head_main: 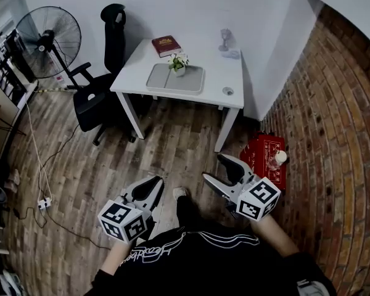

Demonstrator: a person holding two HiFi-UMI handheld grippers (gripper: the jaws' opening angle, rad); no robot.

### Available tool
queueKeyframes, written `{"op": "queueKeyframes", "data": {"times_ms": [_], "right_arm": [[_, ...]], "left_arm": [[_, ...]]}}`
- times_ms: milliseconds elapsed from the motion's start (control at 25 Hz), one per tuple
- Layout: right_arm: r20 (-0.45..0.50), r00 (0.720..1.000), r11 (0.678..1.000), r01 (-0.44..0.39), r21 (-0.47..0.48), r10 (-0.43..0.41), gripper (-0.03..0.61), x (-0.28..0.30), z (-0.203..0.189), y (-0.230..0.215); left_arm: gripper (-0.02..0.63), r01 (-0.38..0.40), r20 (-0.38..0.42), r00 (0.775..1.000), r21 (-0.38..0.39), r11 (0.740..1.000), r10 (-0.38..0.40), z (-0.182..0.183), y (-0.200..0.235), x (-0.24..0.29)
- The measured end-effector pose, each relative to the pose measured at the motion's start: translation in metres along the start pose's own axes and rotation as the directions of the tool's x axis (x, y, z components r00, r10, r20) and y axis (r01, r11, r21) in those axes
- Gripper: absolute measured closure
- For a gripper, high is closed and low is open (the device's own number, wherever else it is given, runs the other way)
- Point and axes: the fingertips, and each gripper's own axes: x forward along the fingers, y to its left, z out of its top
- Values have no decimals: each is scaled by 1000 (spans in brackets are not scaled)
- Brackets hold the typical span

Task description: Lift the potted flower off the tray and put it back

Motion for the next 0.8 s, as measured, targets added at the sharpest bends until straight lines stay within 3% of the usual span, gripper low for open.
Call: {"op": "queueKeyframes", "data": {"times_ms": [200, 360, 800], "right_arm": [[-18, 1000, 1000, 13, 19, -13, 227, 49, 2, -47], [-68, 997, 998, 47, 39, -44, 210, 99, -1, -98], [-142, 986, 994, 95, 46, -87, 170, 226, 12, -215]], "left_arm": [[561, -37, -25, 999, -35, 999, 36, 10, 49, 30], [561, -72, -53, 996, -86, 994, 68, 22, 101, 65], [561, -47, -121, 992, -72, 996, 38, 88, 211, 191]]}}
